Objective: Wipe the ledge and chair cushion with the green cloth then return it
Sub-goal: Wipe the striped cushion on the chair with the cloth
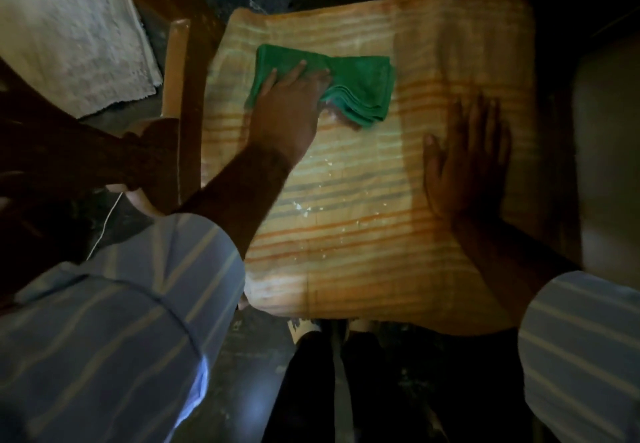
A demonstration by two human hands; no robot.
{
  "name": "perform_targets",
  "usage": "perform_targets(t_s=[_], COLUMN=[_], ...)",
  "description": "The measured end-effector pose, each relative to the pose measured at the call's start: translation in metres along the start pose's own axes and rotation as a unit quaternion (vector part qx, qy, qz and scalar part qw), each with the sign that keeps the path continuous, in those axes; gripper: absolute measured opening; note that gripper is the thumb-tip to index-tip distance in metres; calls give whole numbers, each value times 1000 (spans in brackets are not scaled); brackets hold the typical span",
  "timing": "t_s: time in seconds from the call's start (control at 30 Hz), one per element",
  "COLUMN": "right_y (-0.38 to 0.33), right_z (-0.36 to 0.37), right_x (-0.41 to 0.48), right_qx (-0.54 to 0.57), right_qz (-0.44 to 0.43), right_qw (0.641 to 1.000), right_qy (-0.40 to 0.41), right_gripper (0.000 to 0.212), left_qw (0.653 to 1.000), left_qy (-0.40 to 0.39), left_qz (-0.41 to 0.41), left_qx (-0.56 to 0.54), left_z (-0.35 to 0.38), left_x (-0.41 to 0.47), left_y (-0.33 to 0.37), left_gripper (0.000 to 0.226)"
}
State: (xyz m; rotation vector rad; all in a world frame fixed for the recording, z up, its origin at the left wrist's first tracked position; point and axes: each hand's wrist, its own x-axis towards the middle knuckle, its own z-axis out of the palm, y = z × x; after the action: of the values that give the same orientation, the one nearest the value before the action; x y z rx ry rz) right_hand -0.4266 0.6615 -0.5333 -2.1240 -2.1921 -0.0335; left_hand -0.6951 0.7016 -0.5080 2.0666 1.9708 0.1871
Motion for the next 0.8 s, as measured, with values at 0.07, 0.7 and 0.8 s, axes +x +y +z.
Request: perform_targets(t_s=[0.07,0.7,0.8], right_y=[-1,11,10], right_z=[-1,-12,-10], right_x=[0,-21,-20], right_qx=[-10,-7,-13], right_qz=[-1,5,2], right_qw=[1000,1000,1000], right_qy=[-4,2,1], right_gripper=[67,66,66], left_qw=[1000,964,963], left_qy=[3,53,125], left_qz=[-4,-200,-170], left_qx=[13,-166,-166], left_z=[2,-75,-76], left_x=[-31,-167,-89], left_y=[4,72,62], left_gripper=[44,23,26])
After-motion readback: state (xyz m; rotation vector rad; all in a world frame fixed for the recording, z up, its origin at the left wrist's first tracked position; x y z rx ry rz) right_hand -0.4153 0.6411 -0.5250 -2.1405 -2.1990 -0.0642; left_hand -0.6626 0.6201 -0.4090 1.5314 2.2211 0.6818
